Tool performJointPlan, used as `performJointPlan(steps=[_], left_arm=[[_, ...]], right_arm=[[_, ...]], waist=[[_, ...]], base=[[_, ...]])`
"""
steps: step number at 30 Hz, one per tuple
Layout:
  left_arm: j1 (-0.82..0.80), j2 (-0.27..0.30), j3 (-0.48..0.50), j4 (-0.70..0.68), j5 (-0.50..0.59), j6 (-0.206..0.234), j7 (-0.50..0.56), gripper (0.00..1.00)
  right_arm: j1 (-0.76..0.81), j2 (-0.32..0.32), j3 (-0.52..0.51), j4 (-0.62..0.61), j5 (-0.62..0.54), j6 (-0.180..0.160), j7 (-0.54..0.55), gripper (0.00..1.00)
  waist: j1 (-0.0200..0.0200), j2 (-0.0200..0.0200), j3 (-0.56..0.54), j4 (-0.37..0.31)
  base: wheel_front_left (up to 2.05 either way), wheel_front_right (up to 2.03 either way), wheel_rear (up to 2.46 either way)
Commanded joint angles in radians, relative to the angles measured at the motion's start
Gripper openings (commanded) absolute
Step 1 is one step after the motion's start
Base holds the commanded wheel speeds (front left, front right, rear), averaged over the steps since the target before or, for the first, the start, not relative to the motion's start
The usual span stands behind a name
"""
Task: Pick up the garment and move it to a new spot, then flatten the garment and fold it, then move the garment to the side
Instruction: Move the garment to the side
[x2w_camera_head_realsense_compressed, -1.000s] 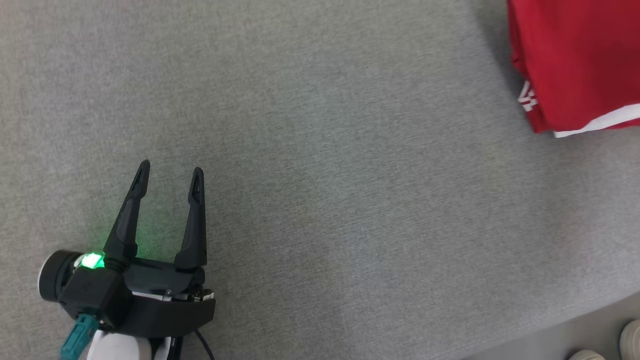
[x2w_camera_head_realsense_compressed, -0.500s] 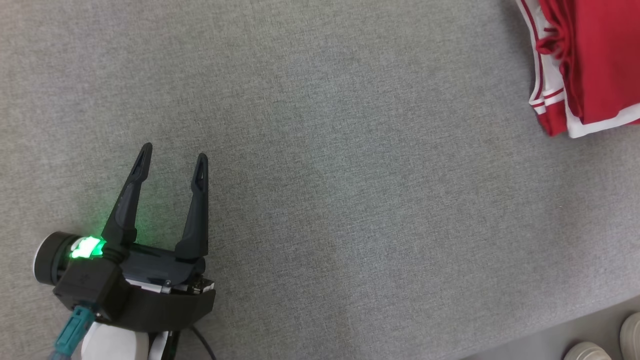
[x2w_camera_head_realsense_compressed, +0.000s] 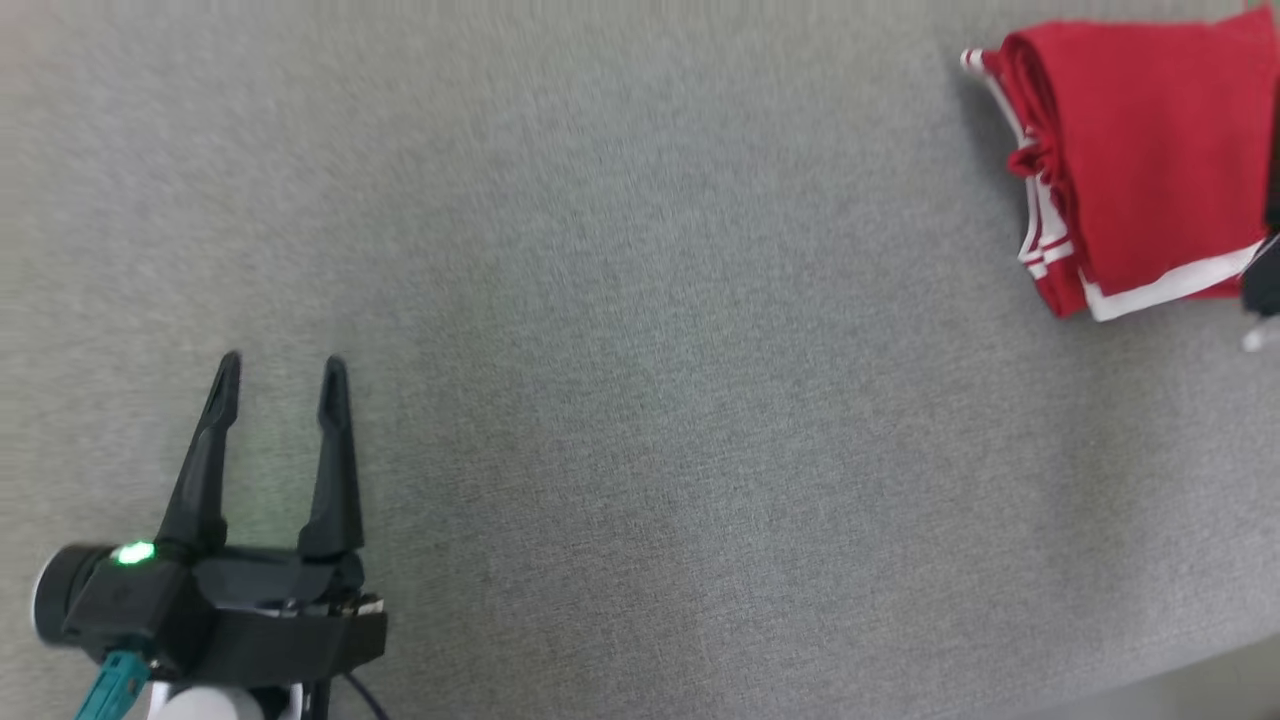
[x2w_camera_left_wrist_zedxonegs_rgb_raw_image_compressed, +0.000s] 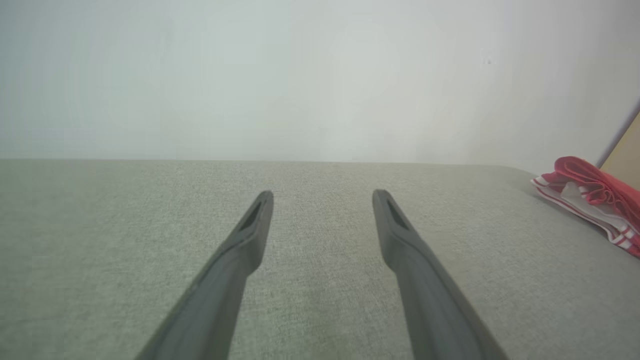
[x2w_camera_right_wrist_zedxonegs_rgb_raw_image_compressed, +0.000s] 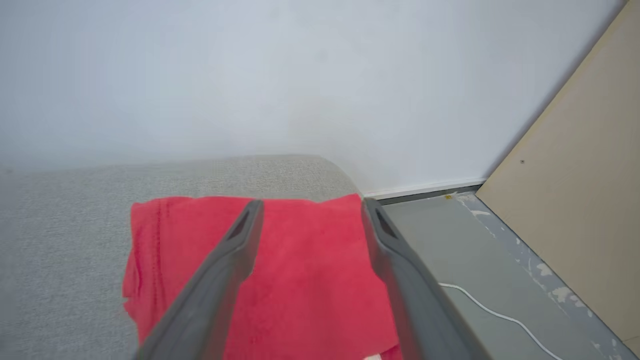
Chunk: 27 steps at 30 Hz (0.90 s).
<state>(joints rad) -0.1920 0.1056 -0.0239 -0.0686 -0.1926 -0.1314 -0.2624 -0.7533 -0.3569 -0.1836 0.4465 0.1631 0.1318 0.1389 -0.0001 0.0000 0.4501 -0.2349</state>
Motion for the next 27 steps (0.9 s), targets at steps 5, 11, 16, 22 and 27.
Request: performJointPlan(steps=[5, 11, 16, 22, 27], left_arm=[[0.056, -0.03, 0.052, 0.027, 0.01, 0.007, -0.002, 1.0], [0.12, -0.05, 0.114, 0.058, -0.016, 0.037, -0.002, 1.0], [0.171, -0.055, 0.138, 0.092, -0.018, 0.063, -0.002, 1.0], [0.212, -0.056, 0.148, 0.144, -0.042, 0.088, -0.002, 1.0], [0.24, -0.056, 0.15, 0.185, -0.046, 0.09, -0.002, 1.0]], right_arm=[[0.122, 0.004, 0.06, -0.06, 0.095, -0.003, -0.06, 1.0], [0.254, 0.018, 0.133, -0.116, 0.141, -0.003, -0.115, 1.0], [0.344, 0.025, 0.184, -0.147, 0.157, -0.003, -0.154, 1.0], [0.427, 0.034, 0.242, -0.174, 0.18, -0.003, -0.199, 1.0], [0.49, 0.043, 0.284, -0.19, 0.216, -0.003, -0.215, 1.0]], waist=[[0.0001, 0.0, -0.151, 0.057], [0.0001, 0.0, -0.256, 0.095], [0.0001, 0.0, -0.32, 0.117], [0.0001, 0.0, -0.385, 0.137], [0.0001, 0.0, -0.436, 0.143]], base=[[0.0, 0.0, 0.0], [0.0, 0.0, 0.0], [0.0, 0.0, 0.0], [0.0, 0.0, 0.0], [0.0, 0.0, 0.0]])
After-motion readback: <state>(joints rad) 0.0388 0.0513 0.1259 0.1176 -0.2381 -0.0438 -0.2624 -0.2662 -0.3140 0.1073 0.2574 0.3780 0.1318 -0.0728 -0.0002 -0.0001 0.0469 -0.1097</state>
